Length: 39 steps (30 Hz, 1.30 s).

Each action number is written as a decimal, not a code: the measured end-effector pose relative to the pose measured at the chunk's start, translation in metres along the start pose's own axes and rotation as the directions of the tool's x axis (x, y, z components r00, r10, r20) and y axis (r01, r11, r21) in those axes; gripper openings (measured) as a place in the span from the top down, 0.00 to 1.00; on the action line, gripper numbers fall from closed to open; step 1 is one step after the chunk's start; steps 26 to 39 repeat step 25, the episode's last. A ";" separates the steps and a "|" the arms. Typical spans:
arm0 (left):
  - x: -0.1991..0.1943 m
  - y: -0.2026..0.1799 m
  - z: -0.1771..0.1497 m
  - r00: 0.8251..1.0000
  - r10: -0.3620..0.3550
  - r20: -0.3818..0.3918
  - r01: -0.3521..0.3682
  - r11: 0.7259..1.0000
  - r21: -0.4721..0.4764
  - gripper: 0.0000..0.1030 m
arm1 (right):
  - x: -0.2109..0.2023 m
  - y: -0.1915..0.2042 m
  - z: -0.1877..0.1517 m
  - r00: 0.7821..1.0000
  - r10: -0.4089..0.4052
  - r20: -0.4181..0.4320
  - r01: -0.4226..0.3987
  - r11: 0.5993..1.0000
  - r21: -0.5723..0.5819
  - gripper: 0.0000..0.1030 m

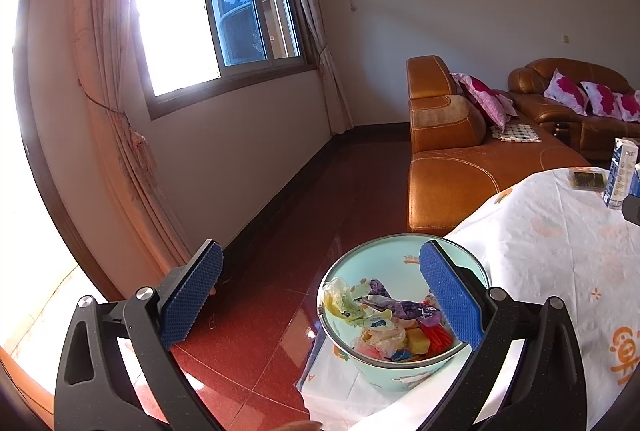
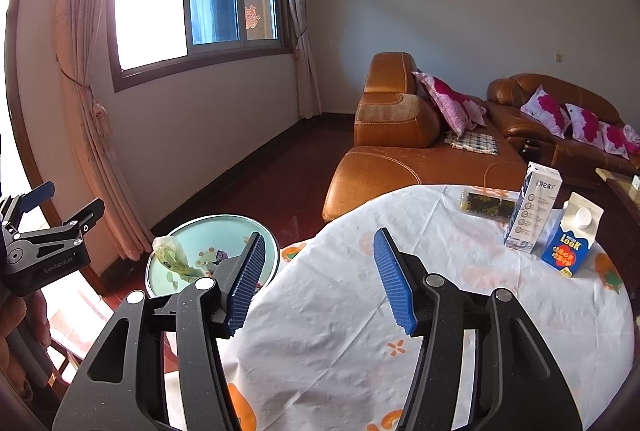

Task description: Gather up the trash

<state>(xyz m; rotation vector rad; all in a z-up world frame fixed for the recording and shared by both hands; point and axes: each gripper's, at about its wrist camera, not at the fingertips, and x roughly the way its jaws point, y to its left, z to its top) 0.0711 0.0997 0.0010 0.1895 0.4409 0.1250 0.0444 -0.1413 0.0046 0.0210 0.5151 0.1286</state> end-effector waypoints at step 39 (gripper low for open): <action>0.010 -0.008 -0.005 0.998 -0.029 -0.051 0.030 0.999 0.021 0.06 | -0.005 -0.049 -0.012 0.992 -0.118 -0.044 0.118 0.993 0.004 0.31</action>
